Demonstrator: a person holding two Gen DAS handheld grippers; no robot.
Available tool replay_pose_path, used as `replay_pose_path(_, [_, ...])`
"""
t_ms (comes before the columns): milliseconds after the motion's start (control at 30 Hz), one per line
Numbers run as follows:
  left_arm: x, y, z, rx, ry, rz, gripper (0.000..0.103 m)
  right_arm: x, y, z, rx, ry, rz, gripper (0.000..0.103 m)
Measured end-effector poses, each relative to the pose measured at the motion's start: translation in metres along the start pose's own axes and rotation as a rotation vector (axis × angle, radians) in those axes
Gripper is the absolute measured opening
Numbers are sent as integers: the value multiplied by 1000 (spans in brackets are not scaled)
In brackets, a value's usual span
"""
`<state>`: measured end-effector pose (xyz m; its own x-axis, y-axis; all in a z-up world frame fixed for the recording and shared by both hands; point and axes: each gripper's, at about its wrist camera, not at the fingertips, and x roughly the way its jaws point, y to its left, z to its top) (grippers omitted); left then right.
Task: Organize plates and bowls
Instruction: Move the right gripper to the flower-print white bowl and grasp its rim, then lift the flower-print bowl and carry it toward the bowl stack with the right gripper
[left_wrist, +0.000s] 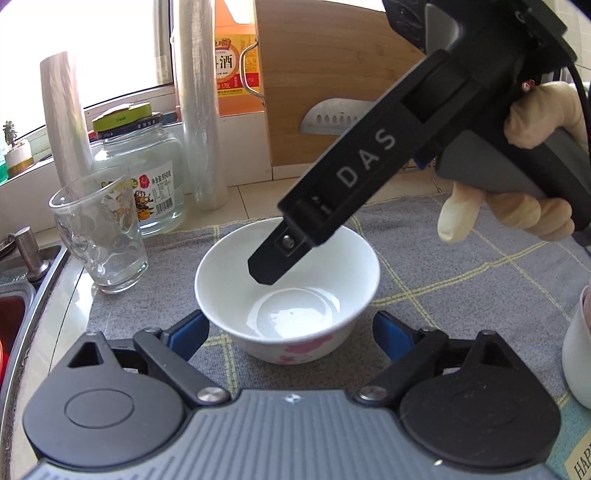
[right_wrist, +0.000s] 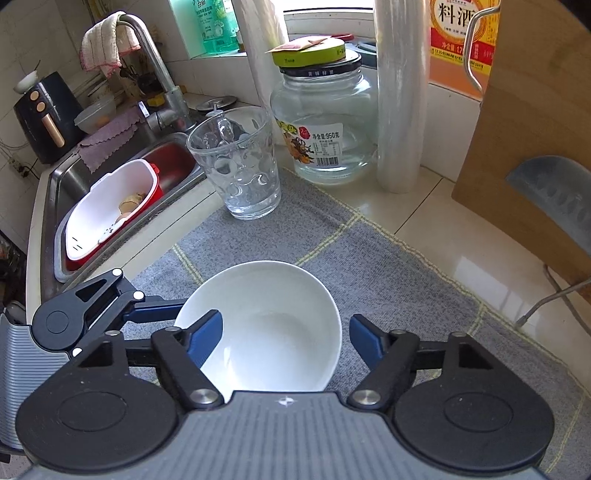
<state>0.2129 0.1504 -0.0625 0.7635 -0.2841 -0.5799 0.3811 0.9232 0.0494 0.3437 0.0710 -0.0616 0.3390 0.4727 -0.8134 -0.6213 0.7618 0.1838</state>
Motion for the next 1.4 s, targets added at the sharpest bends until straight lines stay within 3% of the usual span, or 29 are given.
replay_pose_path(200, [0,2,3,-15,-2,-5,91,4,-3,0,15,15,23,73])
replay_pose_path(800, [-6,-2,6,-2,7,1,91,-8,-2,-4,31,15,51,73])
replay_pose_path(1400, [-58,-43,16,38,-21,-37,91,-76,12,-41,76,-39,56,73])
